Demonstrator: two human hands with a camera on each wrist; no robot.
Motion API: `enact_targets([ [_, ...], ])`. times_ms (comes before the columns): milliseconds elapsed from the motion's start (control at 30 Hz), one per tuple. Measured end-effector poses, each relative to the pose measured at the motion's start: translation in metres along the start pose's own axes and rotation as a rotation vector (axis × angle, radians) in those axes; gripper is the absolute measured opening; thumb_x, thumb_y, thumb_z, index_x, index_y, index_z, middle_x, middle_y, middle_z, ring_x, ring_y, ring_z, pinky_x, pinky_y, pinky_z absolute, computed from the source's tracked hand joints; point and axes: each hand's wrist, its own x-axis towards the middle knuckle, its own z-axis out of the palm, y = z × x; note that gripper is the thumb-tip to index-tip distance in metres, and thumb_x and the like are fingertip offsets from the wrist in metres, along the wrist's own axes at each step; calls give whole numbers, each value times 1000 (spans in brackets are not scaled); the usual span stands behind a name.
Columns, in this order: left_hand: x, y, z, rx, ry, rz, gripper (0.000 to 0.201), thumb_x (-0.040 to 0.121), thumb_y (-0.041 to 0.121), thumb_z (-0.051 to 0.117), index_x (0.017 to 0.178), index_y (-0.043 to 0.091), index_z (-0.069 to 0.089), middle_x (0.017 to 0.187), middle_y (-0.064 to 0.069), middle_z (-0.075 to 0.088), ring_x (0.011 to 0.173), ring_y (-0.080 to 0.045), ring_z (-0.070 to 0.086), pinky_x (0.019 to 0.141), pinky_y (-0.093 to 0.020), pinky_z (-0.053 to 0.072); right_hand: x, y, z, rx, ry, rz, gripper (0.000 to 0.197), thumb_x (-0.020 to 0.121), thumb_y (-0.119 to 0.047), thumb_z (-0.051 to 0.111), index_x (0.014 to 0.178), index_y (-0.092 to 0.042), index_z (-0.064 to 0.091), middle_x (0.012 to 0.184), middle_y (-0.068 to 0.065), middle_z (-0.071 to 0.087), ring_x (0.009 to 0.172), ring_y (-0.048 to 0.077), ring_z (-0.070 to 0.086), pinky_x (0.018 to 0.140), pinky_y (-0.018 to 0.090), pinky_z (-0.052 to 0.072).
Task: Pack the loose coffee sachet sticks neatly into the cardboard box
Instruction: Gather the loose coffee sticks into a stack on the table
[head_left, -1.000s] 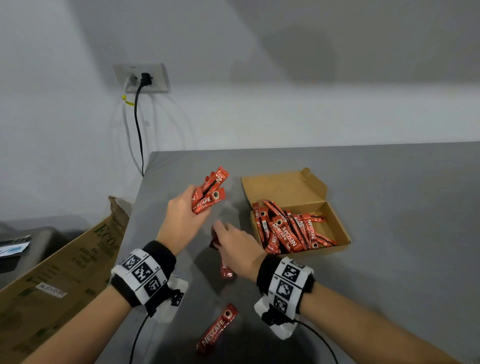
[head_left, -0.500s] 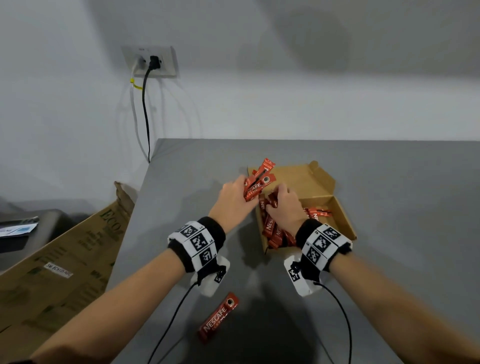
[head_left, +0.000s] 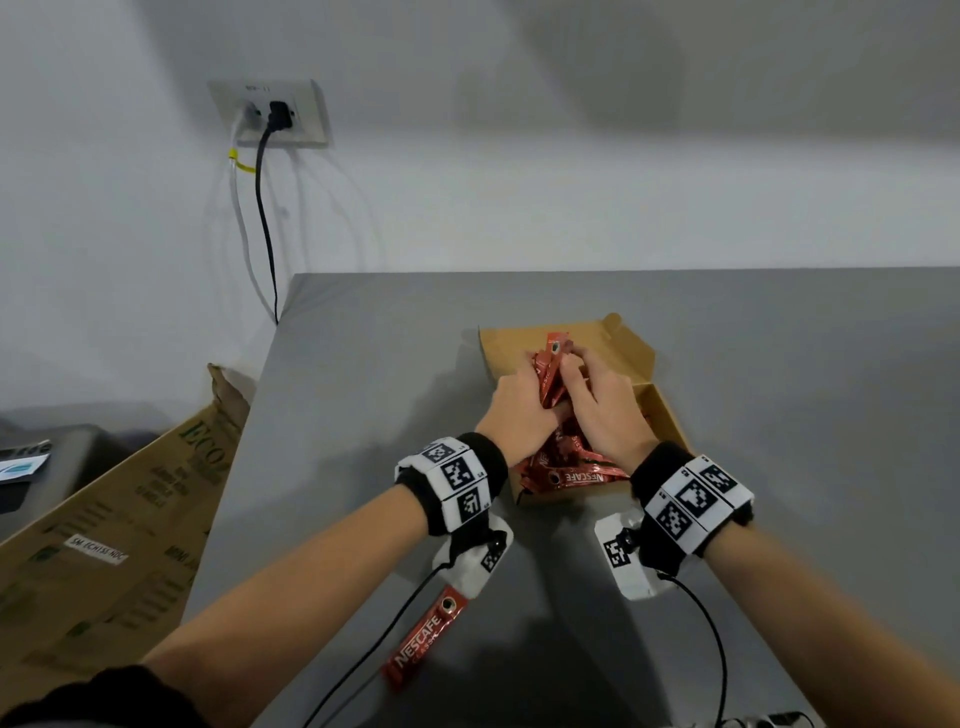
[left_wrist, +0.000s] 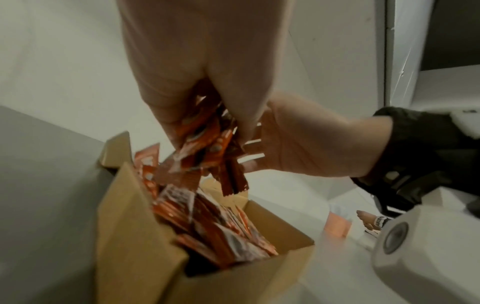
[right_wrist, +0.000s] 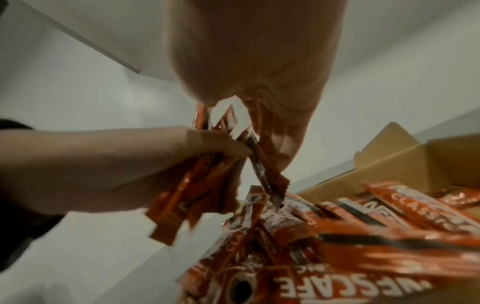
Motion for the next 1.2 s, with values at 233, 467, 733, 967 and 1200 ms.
enact_targets([
  [233,8,-9,26,73,-19,-3,50,82,30,48,123,2,44,91,-2,62,83,-17,61,74,-29,55,-4,15,-3,19,-124,10,56,95,-46,36,141,-15,32,129,3,56,118,14,53,106,33,38],
  [467,-3,-4,28,248,5,67,74,82,11,60,143,1,19,128,-17,39,119,-29,33,108,-39,28,-1,23,-4,-158,-80,32,28,97,-18,45,122,-8,54,113,7,63,99,13,56,86,22,40],
  [733,-6,-6,14,310,-136,144,86,77,18,67,147,7,17,141,-14,38,133,-27,31,113,-38,27,2,36,-5,-316,-163,109,43,90,-31,56,127,-10,49,117,10,62,108,24,57,95,36,46],
  [967,-32,-16,-50,562,-114,171,13,89,22,54,97,12,57,96,-1,58,88,-16,58,78,-26,48,4,31,-6,-274,-210,136,67,91,-35,54,145,-11,22,127,13,55,117,25,53,100,40,45],
  [1200,-77,-43,-56,878,-826,-78,54,74,53,69,81,0,63,77,-9,67,69,-24,64,70,-35,54,6,26,3,-333,-227,154,70,92,-30,53,148,-14,13,139,12,44,129,25,42,105,40,37],
])
